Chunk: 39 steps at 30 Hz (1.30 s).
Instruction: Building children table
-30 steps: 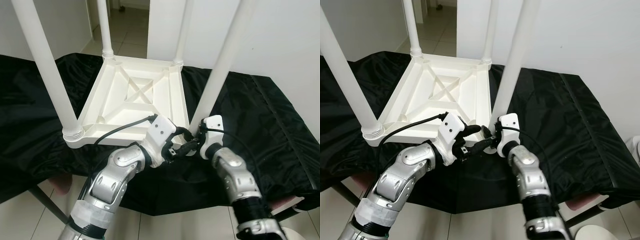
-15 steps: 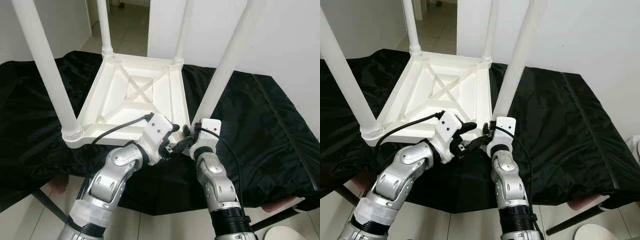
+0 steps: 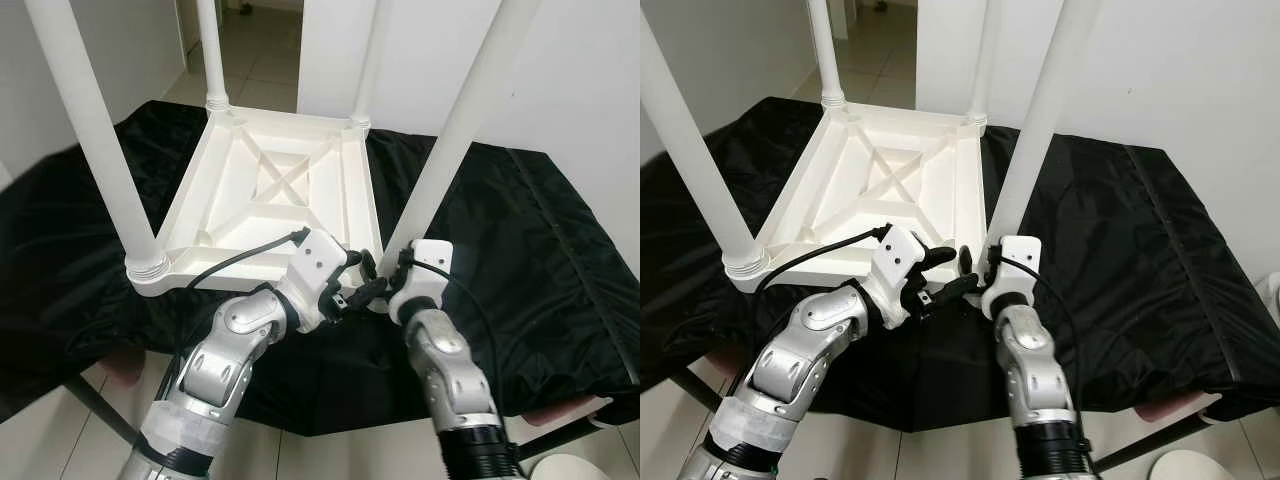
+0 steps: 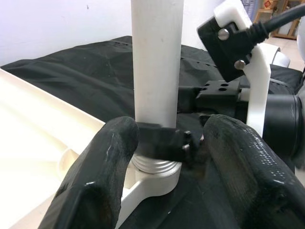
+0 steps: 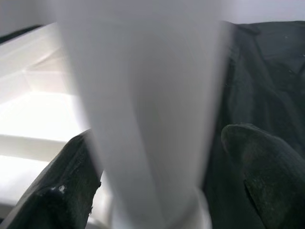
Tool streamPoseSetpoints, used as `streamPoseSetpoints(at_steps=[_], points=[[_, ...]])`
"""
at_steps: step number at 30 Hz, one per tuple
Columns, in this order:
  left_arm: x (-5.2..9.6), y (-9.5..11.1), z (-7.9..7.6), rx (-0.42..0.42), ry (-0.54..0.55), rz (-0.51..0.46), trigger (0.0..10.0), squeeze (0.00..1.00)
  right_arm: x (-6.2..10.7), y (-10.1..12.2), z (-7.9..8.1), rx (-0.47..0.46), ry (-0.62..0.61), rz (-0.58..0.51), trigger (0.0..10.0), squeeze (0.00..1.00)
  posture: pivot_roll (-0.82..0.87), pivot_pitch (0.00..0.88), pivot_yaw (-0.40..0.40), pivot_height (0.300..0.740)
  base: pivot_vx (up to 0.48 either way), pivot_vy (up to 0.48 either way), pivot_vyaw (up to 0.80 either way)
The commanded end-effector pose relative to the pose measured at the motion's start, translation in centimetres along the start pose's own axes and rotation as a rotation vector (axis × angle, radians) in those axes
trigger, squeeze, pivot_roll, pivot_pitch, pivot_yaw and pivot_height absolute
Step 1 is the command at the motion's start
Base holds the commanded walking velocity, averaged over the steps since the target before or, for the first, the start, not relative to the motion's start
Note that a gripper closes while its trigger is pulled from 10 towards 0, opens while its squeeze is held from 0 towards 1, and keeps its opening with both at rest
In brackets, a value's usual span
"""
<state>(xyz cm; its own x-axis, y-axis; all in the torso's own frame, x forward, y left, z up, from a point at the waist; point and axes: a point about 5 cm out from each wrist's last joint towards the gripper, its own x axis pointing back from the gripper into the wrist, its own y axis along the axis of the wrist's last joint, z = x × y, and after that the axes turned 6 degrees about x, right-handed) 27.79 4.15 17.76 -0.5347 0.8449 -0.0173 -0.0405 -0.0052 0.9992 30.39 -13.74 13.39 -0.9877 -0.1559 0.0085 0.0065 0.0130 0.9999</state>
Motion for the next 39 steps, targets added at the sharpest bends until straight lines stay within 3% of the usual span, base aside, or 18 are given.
streamPoseSetpoints(at_steps=[1,2,4,7,9,11,16,24,25,26,27,28,29,39], points=[[0.1,-0.1,0.2,-0.002,0.065,-0.004,10.0,0.0,0.0,-0.6,-0.6,0.005,0.057,0.027,10.0,0.0,0.06,0.0,-0.07,0.74,0.0,0.0,0.0],[0.1,-0.1,0.2,-0.002,0.065,-0.004,10.0,0.0,0.0,-0.6,-0.6,0.005,0.057,0.027,10.0,0.0,0.06,0.0,-0.07,0.74,0.0,0.0,0.0],[0.0,-0.1,0.4,-0.005,0.063,-0.003,10.0,0.0,0.0,-0.9,-1.2,0.121,0.201,0.018,10.0,0.0,0.05,0.0,-0.062,0.74,0.0,0.0,0.0],[-0.1,0.0,0.4,-0.005,0.06,-0.007,10.0,0.0,0.0,-1.1,-1.7,0.201,0.281,0.011,10.0,0.0,0.05,0.012,-0.052,0.74,0.0,0.0,0.0],[-0.1,0.0,0.4,-0.005,0.06,-0.007,10.0,0.0,0.0,-1.1,-1.7,0.201,0.281,0.011,10.0,0.0,0.05,0.012,-0.052,0.74,0.0,0.0,0.0],[-0.3,0.3,0.5,-0.008,0.053,-0.013,10.0,0.0,-0.6,-0.9,-2.5,0.256,0.382,0.01,10.0,0.0,0.04,0.0,-0.041,0.74,0.0,0.0,0.0],[-0.4,0.3,0.6,-0.014,0.049,-0.011,10.0,0.0,-1.6,-0.5,-3.1,0.297,0.497,0.016,10.0,0.0,0.04,0.0,-0.035,0.74,0.0,0.0,0.0],[-0.5,0.3,0.4,-0.014,0.042,-0.012,10.0,0.0,-2.9,0.0,-3.3,0.362,0.554,0.004,10.0,0.0,0.05,0.0,-0.044,0.74,0.0,0.0,0.0],[-0.5,0.4,0.4,-0.013,0.044,-0.015,10.0,0.0,-3.2,0.1,-3.3,0.374,0.565,0.005,4.1,0.0,0.06,0.003,-0.049,0.74,0.0,0.0,0.0],[-0.5,0.4,0.4,-0.013,0.044,-0.015,10.0,0.0,-3.2,0.1,-3.3,0.374,0.565,0.005,4.1,0.0,0.06,0.003,-0.049,0.74,0.0,0.0,0.0],[-0.5,0.5,0.4,-0.011,0.048,-0.018,10.0,0.0,-3.4,0.0,-3.3,0.379,0.578,0.005,1.9,0.0,0.06,0.004,-0.05,0.74,0.0,0.0,0.0],[-0.5,0.5,0.4,-0.011,0.048,-0.018,10.0,0.0,-3.4,0.0,-3.3,0.379,0.578,0.005,1.9,0.0,0.06,0.004,-0.05,0.74,0.0,0.0,0.0],[-0.5,0.5,0.4,-0.01,0.051,-0.019,10.0,0.0,-3.5,0.0,-3.3,0.381,0.591,0.008,0.0,0.0,0.06,0.004,-0.05,0.74,0.0,0.0,0.0],[-0.3,0.5,0.5,-0.007,0.062,-0.018,10.0,0.0,-3.2,-1.1,-3.6,0.358,0.62,0.044,0.0,0.0,0.07,0.012,-0.05,0.74,0.0,0.0,0.0]])
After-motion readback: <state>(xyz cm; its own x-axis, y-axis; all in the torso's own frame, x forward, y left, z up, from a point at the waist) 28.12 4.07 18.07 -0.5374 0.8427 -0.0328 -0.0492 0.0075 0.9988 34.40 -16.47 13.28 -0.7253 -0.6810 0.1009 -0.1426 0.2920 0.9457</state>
